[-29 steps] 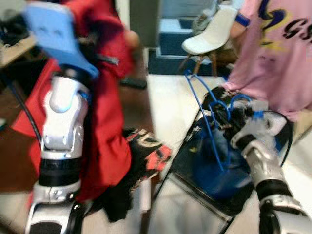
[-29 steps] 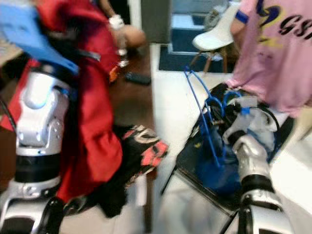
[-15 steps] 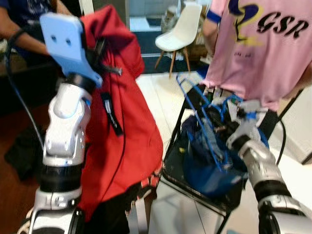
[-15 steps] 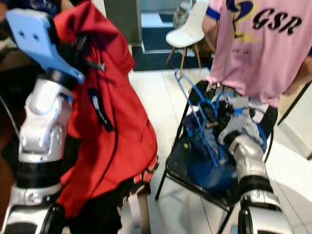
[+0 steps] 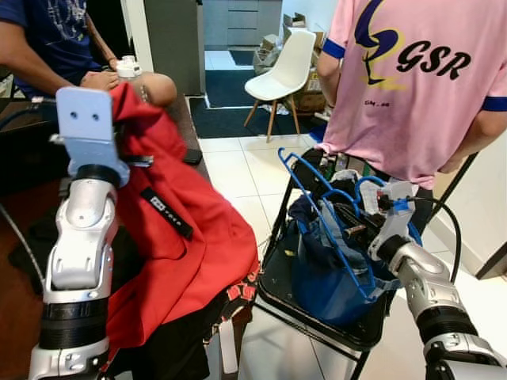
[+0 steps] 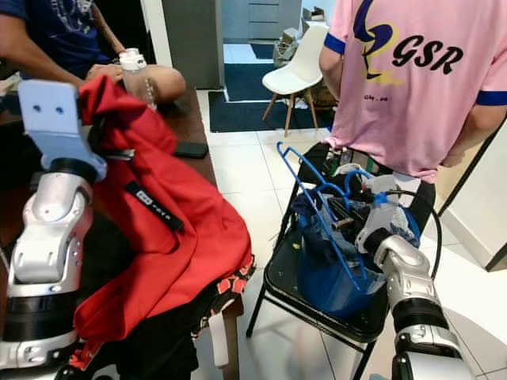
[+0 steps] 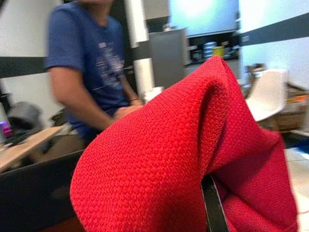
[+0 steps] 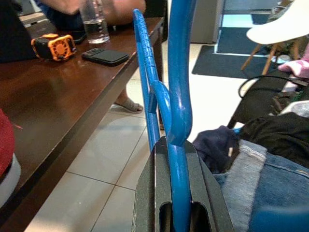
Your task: Hang hanger
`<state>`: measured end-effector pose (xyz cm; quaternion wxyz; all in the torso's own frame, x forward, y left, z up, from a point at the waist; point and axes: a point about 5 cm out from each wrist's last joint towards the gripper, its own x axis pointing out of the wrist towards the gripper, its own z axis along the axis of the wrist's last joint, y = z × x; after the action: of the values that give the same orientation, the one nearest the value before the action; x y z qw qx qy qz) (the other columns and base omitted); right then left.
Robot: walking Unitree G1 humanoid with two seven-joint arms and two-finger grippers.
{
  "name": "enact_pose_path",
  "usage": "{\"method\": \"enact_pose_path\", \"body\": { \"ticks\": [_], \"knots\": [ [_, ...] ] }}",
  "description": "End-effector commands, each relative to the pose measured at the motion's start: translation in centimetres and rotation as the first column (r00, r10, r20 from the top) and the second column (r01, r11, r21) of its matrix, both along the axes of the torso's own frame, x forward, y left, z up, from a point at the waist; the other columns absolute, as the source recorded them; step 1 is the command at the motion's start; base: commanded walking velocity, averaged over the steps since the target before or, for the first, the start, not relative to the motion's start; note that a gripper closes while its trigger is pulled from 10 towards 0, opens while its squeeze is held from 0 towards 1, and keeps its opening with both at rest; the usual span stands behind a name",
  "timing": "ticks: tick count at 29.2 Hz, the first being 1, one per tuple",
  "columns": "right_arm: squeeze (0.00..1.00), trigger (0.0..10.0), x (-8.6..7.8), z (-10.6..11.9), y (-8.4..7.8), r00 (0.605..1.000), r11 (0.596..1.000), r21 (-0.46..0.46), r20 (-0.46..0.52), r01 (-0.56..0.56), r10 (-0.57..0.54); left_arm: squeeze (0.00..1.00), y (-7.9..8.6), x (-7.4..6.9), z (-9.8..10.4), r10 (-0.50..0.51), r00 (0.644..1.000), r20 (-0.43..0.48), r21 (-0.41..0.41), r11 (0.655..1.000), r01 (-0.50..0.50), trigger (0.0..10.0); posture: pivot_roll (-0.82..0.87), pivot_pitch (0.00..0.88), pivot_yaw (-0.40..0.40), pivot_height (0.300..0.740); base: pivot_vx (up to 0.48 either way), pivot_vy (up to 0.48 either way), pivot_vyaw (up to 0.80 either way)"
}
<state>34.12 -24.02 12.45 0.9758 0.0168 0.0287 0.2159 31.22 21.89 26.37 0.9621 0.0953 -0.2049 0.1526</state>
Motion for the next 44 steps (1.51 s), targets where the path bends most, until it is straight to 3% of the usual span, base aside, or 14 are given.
{"method": "enact_pose_path", "body": {
  "ticks": [1,6,7,14,26,30,31,33,35,36,37,41,42,44],
  "knots": [
    [0.00,10.0,-0.1,-0.3,-0.1,1.000,1.000,-0.022,-0.024,-0.005,0.004,0.00,1.7,-0.7,0.0,0.097,0.995,0.002,0.002,0.995,-0.097,10.0,0.07,0.000,-0.045,0.740,0.000,0.000,0.00],
    [0.00,10.0,-0.1,-0.7,-0.2,0.999,0.999,-0.044,-0.046,0.000,-0.002,0.00,4.2,-1.4,-2.8,0.184,0.978,-0.097,-0.083,0.978,-0.193,10.0,0.08,0.000,-0.047,0.740,0.000,0.000,0.00],
    [0.00,10.0,-0.2,-0.9,-0.3,0.998,0.998,-0.055,-0.055,0.004,-0.007,0.94,4.6,-1.8,-4.1,0.192,0.970,-0.147,-0.116,0.971,-0.210,10.0,0.08,0.000,-0.046,0.740,0.000,0.000,0.00],
    [0.00,10.0,-0.2,-1.0,-0.4,0.998,0.998,-0.063,-0.064,0.008,-0.012,1.00,4.5,-2.2,-5.6,0.191,0.961,-0.199,-0.189,0.955,-0.229,10.0,0.08,0.000,-0.047,0.740,0.000,0.000,0.00],
    [0.00,10.0,-0.3,-0.6,-0.8,0.998,0.998,-0.054,-0.061,-0.010,0.007,1.00,3.9,-3.5,1.6,0.329,0.942,0.070,0.135,0.932,-0.335,10.0,0.08,0.000,-0.052,0.740,0.000,0.000,0.00],
    [0.00,10.0,-0.4,-0.7,-0.9,0.997,0.997,-0.067,-0.070,-0.026,0.021,1.00,4.7,-3.0,0.9,0.252,0.968,0.005,-0.247,0.938,-0.243,10.0,0.08,0.000,-0.052,0.740,0.000,0.000,0.00],
    [0.00,10.0,-0.5,-0.8,-1.0,0.996,0.996,-0.077,-0.079,-0.036,0.030,1.00,4.5,-2.5,-0.6,0.162,0.986,-0.037,-0.493,0.855,-0.159,10.0,0.08,0.000,-0.052,0.740,0.000,0.000,0.00],
    [0.00,10.0,-0.5,-0.8,-1.0,0.996,0.996,-0.077,-0.079,-0.036,0.030,1.00,4.5,-2.5,-0.6,0.162,0.986,-0.037,-0.493,0.855,-0.159,10.0,0.08,0.000,-0.052,0.740,0.000,0.000,0.00],
    [0.00,10.0,-0.7,-1.0,-1.0,0.994,0.993,-0.099,-0.097,-0.063,0.053,1.00,2.8,-1.5,-3.7,-0.018,0.996,-0.082,-0.783,0.620,-0.053,10.0,0.08,0.000,-0.049,0.740,0.000,0.000,0.00],
    [0.00,10.0,-0.7,-1.0,-1.0,0.994,0.993,-0.099,-0.097,-0.063,0.053,1.00,2.8,-1.5,-3.7,-0.018,0.996,-0.082,-0.783,0.620,-0.053,10.0,0.08,0.000,-0.049,0.740,0.000,0.000,0.00],
    [0.00,10.0,-0.8,-1.1,-1.0,0.993,0.992,-0.107,-0.103,-0.073,0.062,1.00,1.2,-1.0,-4.9,-0.152,0.984,-0.092,-0.848,0.531,0.003,10.0,0.08,0.000,-0.048,0.740,0.000,0.000,0.00],
    [0.00,10.0,-0.9,-1.2,-1.0,0.992,0.991,-0.112,-0.106,-0.079,0.067,1.00,0.1,-0.8,-5.5,-0.239,0.967,-0.090,-0.877,0.479,0.036,10.0,0.08,0.000,-0.048,0.740,0.000,0.000,0.00],
    [0.00,10.0,-1.0,-1.3,-1.0,0.991,0.990,-0.116,-0.113,-0.086,0.073,0.73,-2.4,-0.6,-5.3,-0.430,0.902,-0.041,-0.885,0.435,0.167,10.0,0.08,0.000,-0.051,0.740,0.000,0.000,0.00],
    [0.00,10.0,-1.0,-1.3,-1.0,0.991,0.990,-0.116,-0.113,-0.086,0.073,0.73,-2.4,-0.6,-5.3,-0.430,0.902,-0.041,-0.885,0.435,0.167,10.0,0.08,0.000,-0.051,0.740,0.000,0.000,0.00]
  ]
}}
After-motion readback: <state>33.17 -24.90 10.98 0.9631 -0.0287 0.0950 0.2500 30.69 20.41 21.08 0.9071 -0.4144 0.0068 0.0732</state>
